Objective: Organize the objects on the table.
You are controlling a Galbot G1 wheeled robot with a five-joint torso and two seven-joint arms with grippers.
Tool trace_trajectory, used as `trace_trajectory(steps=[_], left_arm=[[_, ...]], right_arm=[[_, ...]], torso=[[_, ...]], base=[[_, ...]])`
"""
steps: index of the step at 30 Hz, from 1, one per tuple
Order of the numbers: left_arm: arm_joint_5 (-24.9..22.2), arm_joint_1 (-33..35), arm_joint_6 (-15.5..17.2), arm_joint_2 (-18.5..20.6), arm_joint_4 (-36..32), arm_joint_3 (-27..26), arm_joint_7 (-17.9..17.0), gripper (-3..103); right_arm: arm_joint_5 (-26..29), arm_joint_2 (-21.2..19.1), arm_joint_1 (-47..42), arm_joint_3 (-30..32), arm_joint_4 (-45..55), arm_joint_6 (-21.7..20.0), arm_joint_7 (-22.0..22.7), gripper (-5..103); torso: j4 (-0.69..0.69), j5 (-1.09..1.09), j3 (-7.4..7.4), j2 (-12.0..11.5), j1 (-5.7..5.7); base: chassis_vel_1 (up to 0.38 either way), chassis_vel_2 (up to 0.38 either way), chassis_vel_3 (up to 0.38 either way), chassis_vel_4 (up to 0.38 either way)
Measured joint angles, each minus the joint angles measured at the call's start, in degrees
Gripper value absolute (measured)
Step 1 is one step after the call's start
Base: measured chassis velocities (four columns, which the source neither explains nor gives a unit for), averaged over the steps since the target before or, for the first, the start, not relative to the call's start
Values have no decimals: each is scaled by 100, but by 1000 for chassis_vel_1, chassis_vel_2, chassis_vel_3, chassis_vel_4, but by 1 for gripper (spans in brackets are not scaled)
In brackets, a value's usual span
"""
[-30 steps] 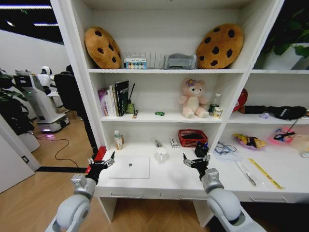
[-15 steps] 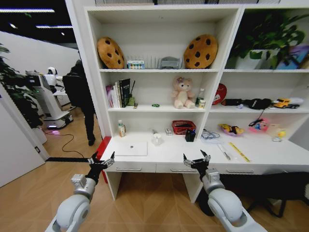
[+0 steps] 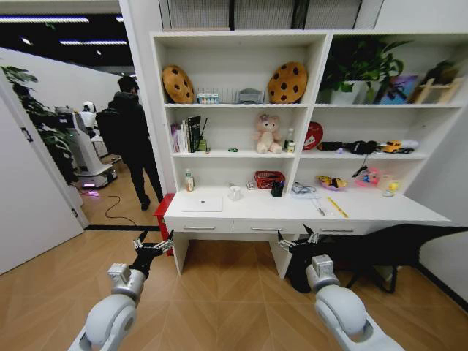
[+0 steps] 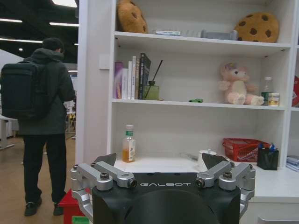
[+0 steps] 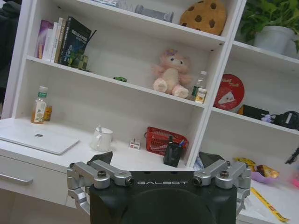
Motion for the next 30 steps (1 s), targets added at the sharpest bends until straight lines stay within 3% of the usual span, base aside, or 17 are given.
trace_trajectory(steps=[1, 2, 4, 5, 8, 13, 30], left_arm=[[0, 0, 0, 0, 0, 0, 0, 100], [0, -2, 0, 0, 0, 2, 3, 100], [0, -3, 0, 0, 0, 4, 12, 100], [0, -3, 0, 0, 0, 4, 11, 100], [0, -2, 0, 0, 0, 3, 9, 100], [0, -2, 1, 0, 0, 2, 9, 100], [0, -2, 1, 0, 0, 2, 6, 100]], right_arm=[[0, 0, 0, 0, 0, 0, 0, 100], [8, -7, 0, 18, 0, -2, 1, 100], [1, -10, 4, 24, -1, -4, 2, 100], [-2, -6, 6, 22, -3, -5, 2, 100], [-5, 29, 8, -10, -24, 4, 4, 100], [-2, 69, 12, -39, -69, 103, 4, 100], [27, 83, 43, -4, -55, 144, 155, 100]], torso=[[0, 0, 0, 0, 0], [-11, -2, 2, -3, 3], [-9, 6, 6, -9, 12], [-1, 7, 7, -11, 16], [5, 1, 5, -10, 13], [-1, 0, 3, -6, 7], [0, 1, 3, -5, 7]], base=[[11, -21, -54, 21], [-108, -1, -54, -11], [-92, -26, -28, -5], [-76, -52, 96, 1], [-55, 18, 114, 6], [0, 0, 0, 0], [0, 0, 0, 0]])
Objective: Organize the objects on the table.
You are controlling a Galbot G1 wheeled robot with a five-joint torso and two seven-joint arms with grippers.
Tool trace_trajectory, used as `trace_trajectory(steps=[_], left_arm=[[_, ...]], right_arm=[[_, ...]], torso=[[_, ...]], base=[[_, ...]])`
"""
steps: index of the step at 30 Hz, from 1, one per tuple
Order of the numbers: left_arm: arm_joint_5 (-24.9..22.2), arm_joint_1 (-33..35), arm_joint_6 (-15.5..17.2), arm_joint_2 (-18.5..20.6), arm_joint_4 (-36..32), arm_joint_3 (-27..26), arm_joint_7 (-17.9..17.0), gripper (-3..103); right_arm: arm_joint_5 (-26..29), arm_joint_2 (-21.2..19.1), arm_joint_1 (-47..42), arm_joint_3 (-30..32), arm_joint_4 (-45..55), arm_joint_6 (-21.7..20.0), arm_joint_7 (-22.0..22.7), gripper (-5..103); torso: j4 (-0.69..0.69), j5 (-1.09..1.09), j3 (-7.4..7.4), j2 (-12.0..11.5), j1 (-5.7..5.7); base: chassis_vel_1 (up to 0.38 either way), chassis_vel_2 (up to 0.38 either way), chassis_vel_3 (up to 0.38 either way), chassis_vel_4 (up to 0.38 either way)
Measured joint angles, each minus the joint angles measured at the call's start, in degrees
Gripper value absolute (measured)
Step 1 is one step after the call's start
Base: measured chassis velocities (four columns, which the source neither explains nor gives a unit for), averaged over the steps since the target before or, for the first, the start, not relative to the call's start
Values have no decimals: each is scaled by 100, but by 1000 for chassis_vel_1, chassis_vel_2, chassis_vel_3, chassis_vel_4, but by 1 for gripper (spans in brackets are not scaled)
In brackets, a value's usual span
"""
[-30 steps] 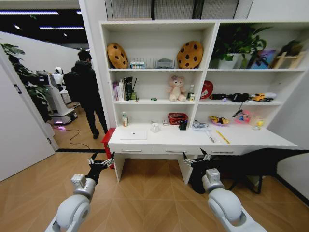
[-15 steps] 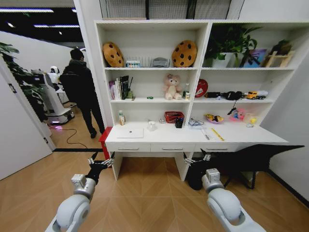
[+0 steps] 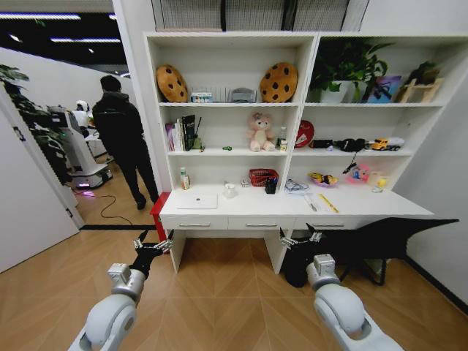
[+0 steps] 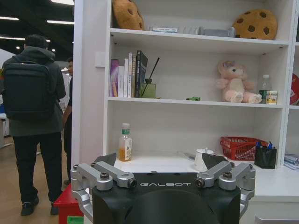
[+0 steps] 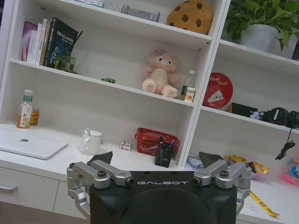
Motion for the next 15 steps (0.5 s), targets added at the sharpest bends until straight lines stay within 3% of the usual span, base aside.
trace_trajectory(steps=[15], left_arm=[[0, 0, 0, 0, 0, 0, -3, 100]], right_arm=[[3, 0, 0, 2, 5, 1, 2, 100]], torso=[[0, 0, 0, 0, 0]], base=[[0, 0, 0, 0]])
